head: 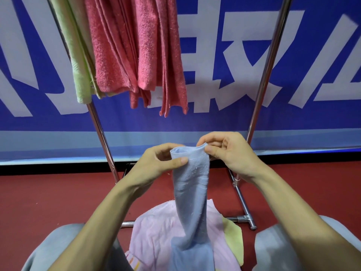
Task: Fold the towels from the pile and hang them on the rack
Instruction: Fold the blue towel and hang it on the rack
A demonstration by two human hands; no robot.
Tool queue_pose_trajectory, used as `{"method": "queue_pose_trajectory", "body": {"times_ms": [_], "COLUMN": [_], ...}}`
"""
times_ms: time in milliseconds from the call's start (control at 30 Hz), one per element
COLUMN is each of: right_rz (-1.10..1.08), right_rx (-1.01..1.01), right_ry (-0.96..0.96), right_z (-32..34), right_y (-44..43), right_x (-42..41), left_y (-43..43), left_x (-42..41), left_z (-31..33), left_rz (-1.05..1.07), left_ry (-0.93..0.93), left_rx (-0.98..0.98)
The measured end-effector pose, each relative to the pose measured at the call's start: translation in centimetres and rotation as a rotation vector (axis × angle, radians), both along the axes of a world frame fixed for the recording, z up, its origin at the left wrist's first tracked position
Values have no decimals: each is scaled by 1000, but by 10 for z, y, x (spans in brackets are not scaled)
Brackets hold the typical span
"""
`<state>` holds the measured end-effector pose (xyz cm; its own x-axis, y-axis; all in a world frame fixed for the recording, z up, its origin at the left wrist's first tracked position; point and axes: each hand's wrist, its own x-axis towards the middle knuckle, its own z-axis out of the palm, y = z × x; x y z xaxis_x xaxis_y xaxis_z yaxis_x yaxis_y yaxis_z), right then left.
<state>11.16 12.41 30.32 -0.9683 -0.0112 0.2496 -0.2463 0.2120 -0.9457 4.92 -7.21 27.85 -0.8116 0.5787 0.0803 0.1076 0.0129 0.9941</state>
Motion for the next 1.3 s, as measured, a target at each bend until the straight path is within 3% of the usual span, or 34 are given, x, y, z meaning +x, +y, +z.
{"method": "queue_pose_trajectory", "body": {"times_ms": [100, 300, 433, 600, 767, 933, 1100, 1300], "right_rz": [-47, -143, -83, 17, -97, -133, -134, -163], "right_rx": [19, 22, -55, -13, -131, -176, -263, -245], "right_ry": [24, -6, -53, -192, -191, -103, 24, 84], "right_z": [-1, -7, -11, -16, -10, 31, 90, 133], "right_y": [4, 1, 0, -4, -13, -16, -23, -20], "right_x": [-1, -7, -8, -6, -5, -4, -1, 11], "left_y": [1, 9, 8, 6, 1, 5, 7, 8], "left_x": [4, 4, 3, 1, 4, 16, 25, 28], "left_z": [2, -2, -3, -2, 5, 33, 76, 125], "left_rz": [59, 217, 311, 362, 331, 330, 223, 279], "left_ry": [72, 207, 268, 271, 221, 119, 195, 290], "left_rx": [69, -21, -29, -19, 9, 201, 247, 253]}}
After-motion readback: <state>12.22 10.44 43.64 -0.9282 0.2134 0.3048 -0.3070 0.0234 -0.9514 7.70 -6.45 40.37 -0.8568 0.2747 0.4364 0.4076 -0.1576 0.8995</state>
